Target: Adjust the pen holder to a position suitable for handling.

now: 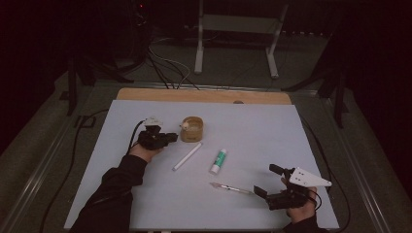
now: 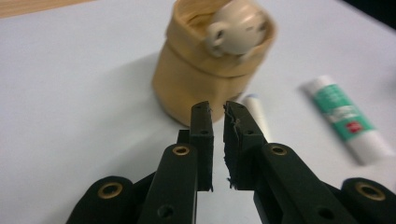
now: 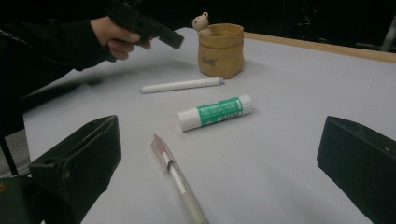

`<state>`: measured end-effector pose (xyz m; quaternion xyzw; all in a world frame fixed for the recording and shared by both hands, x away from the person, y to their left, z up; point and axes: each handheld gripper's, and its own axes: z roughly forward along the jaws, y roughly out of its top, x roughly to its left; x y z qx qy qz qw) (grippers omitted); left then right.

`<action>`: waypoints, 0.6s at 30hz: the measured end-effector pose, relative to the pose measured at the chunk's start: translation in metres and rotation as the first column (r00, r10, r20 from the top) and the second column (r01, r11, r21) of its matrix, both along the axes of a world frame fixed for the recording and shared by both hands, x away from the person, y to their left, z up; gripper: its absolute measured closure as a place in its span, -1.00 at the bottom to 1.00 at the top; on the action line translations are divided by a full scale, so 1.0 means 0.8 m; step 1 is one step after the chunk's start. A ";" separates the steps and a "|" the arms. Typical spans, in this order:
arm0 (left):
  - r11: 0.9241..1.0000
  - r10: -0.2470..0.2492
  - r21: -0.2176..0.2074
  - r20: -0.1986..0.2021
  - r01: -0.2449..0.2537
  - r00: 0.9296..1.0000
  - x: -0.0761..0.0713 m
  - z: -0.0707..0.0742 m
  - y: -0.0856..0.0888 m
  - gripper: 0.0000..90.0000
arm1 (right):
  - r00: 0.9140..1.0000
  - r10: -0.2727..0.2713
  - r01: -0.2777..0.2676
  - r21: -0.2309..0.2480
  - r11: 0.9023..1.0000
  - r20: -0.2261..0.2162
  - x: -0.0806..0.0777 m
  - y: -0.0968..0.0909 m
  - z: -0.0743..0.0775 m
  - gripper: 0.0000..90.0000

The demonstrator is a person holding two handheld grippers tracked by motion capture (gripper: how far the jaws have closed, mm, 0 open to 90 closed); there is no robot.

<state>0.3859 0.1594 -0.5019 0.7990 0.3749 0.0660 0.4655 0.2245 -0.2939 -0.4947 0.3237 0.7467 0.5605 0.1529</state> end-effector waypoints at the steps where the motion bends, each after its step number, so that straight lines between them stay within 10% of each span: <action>1: 1.000 -0.006 -0.011 0.004 0.006 1.000 -0.002 0.002 0.003 0.84 | 1.000 0.001 -0.001 0.000 1.000 0.000 0.000 0.000 0.000 -1.00; 18: 0.987 -0.108 -0.119 0.045 0.113 0.993 -0.056 0.033 0.017 0.01 | 1.000 0.018 -0.018 0.009 1.000 -0.016 0.003 0.002 0.005 -1.00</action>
